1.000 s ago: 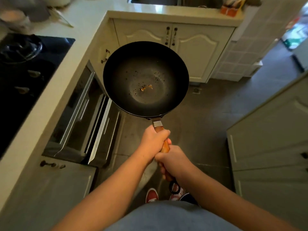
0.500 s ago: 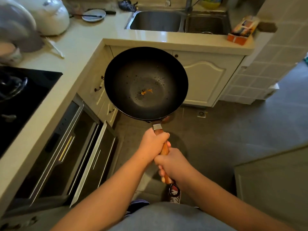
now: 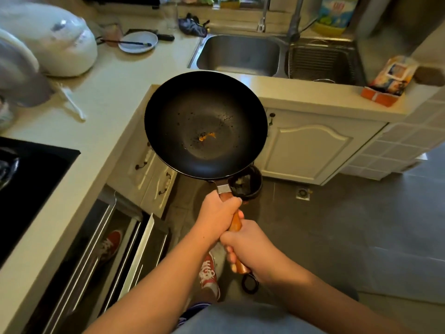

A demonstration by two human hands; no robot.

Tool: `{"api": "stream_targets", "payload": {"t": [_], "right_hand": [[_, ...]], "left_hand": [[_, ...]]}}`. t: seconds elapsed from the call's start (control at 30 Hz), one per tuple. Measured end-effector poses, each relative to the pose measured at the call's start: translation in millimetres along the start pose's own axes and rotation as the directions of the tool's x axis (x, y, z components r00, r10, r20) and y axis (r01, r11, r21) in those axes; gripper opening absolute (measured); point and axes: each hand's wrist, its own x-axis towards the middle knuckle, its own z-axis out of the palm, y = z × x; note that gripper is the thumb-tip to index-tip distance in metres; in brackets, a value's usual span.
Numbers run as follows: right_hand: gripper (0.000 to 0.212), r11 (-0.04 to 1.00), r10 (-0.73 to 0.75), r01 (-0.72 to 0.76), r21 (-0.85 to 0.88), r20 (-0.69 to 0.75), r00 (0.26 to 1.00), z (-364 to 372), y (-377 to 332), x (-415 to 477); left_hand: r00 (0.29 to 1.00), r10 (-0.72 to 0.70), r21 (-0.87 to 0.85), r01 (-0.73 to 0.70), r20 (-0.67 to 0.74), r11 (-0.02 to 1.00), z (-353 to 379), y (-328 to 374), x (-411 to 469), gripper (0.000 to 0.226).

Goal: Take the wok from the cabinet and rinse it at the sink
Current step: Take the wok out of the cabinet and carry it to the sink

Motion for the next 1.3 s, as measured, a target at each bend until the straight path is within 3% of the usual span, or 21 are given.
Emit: {"api": "stream_targets", "payload": {"t": [0.17, 0.33, 0.57, 0.73, 1.0, 1.13, 1.3], "right_hand": [[0.017, 0.997, 0.011, -0.011, 0.07, 0.002, 1.0, 15.9, -57.5, 59.5], [0.006, 0.994, -0.001, 0.003, 0.107, -0.022, 1.0, 20.1, -111.9, 103.3], [0.008, 0.983, 0.015, -0.007, 0.183, -0.045, 0.999, -5.4, -168.5, 153.2], [0.01, 0.984, 0.015, -0.01, 0.175, -0.024, 1.0, -39.1, -196.9, 196.8], [0.007, 0.991, 0.019, -0.027, 0.131, 0.068, 0.997, -99.2, -255.0, 266.9], [0.006, 0.989, 0.058, -0.071, 0.131, 0.1, 0.993, -116.1, -292.4, 298.9], [0.009, 0.988, 0.1, -0.111, 0.104, 0.1, 0.99, -127.8, -326.2, 341.4]], "left_hand": [[0.998, 0.003, -0.003, -0.003, 0.061, 1.0, -41.7, 36.1, 71.6, 0.005], [0.994, 0.026, 0.035, -0.03, 0.105, 0.999, -67.3, 73.7, 131.9, 0.003], [0.998, -0.004, 0.094, -0.002, 0.07, 0.996, -60.3, 117.7, 206.9, 0.005], [0.995, -0.034, 0.109, 0.024, 0.09, 0.994, -47.3, 148.0, 259.0, 0.021], [0.998, -0.054, 0.073, 0.052, 0.038, 0.996, -25.5, 209.1, 332.0, 0.007], [0.997, -0.075, 0.088, 0.077, -0.022, 0.993, -27.3, 237.6, 366.8, 0.017], [0.997, -0.048, 0.119, 0.055, -0.062, 0.991, -30.3, 262.7, 412.7, 0.013]]}}
